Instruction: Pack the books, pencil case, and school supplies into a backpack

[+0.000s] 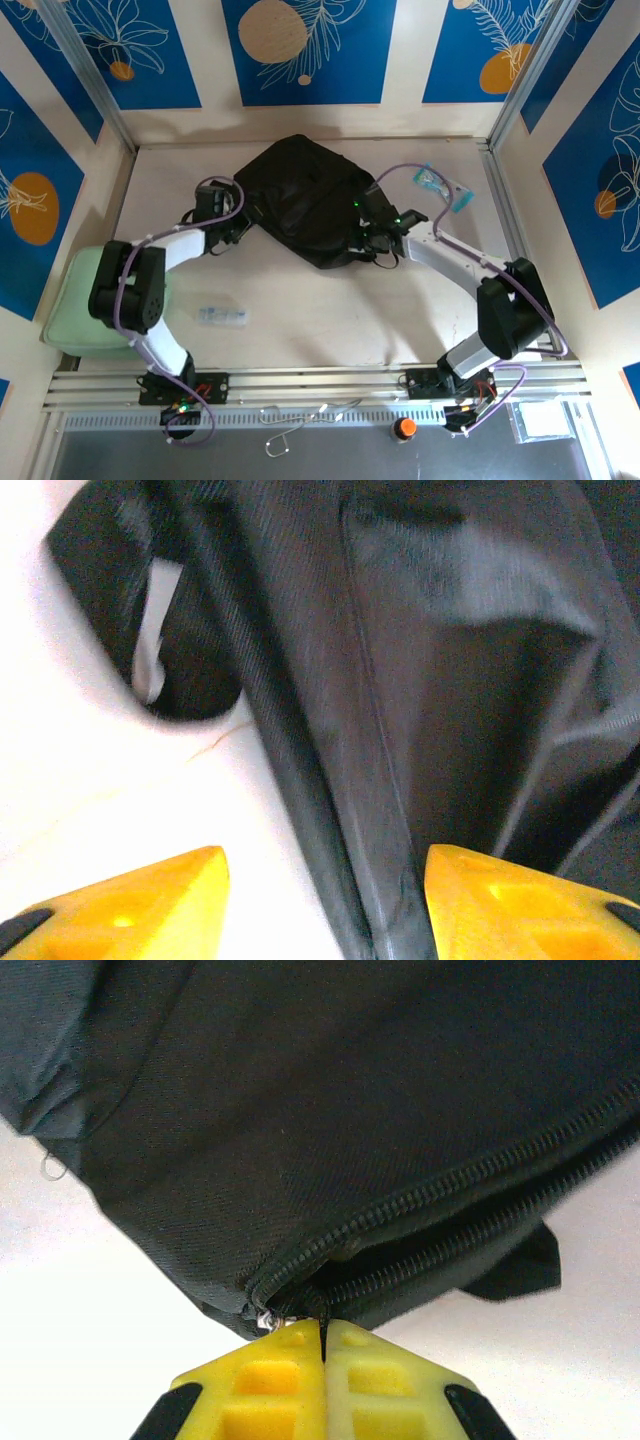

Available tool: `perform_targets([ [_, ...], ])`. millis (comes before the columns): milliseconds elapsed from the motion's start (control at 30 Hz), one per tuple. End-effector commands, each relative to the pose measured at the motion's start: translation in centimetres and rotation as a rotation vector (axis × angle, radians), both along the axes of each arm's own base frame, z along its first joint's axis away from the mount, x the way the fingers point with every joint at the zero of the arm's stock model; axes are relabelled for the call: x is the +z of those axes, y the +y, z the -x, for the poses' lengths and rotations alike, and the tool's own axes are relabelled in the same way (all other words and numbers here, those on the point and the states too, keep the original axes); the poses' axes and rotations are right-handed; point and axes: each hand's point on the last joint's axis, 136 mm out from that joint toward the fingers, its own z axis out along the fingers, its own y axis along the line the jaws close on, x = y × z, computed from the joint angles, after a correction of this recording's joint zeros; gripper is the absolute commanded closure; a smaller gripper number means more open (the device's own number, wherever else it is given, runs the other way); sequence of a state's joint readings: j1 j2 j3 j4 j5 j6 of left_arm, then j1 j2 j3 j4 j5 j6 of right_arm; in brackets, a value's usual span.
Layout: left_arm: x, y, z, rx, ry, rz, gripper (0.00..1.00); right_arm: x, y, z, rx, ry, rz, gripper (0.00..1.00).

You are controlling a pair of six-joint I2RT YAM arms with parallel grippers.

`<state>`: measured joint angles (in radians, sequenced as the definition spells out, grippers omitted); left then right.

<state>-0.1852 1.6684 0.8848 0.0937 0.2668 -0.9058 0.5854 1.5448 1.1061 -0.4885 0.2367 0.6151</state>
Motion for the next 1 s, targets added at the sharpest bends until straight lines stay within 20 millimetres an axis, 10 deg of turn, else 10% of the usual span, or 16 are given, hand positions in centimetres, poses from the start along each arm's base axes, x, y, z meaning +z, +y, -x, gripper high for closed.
perform_targets([
  [0, 1.0, 1.5, 1.8, 0.027, -0.011, -0.045, 0.42, 1.4, 3.7, -0.6, 0.13, -0.034, -0.049, 1.0],
  [467, 3.2, -2.0, 6.7, 0.06, -0.014, 0.299, 0.32, 1.6, 14.0, 0.5, 0.355, 0.0, -0.157, 1.0],
  [967, 0.4, -5.9, 5.3, 0.069, 0.039, 0.415, 0.54, 0.0, 14.7, 4.4, 0.376, 0.069, -0.192, 1.0],
])
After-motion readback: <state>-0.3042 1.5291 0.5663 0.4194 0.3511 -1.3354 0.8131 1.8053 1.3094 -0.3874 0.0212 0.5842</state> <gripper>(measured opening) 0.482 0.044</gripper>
